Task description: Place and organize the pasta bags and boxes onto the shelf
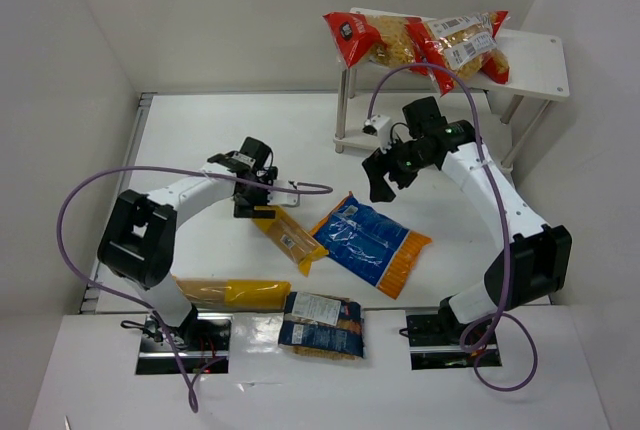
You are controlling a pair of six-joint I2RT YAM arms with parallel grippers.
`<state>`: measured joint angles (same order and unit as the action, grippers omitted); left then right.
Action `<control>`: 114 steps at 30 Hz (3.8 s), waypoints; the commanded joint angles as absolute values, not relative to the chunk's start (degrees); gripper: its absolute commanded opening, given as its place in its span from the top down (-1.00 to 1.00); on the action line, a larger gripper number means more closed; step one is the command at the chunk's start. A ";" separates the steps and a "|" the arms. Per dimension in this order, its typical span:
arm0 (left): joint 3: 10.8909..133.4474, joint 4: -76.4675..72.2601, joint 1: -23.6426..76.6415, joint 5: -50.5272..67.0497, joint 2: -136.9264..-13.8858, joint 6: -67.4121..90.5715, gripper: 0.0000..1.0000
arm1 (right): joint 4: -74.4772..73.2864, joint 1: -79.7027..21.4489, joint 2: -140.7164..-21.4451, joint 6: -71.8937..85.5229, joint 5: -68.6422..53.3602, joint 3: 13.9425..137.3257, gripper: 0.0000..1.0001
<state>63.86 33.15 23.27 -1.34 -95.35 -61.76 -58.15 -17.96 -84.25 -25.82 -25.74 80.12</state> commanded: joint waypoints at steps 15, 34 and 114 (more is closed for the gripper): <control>60.03 33.05 28.21 -5.54 -99.93 -76.46 -0.83 | -59.15 -16.17 -82.88 -26.89 -26.81 80.16 -0.80; 64.24 28.91 29.27 -8.53 -106.60 -79.37 -0.50 | -59.15 -16.17 -82.88 -27.42 -27.86 79.63 -0.80; 53.18 33.49 -32.07 25.57 -55.28 -9.76 -0.99 | -41.13 -38.58 -118.56 -55.90 -28.65 101.68 -0.85</control>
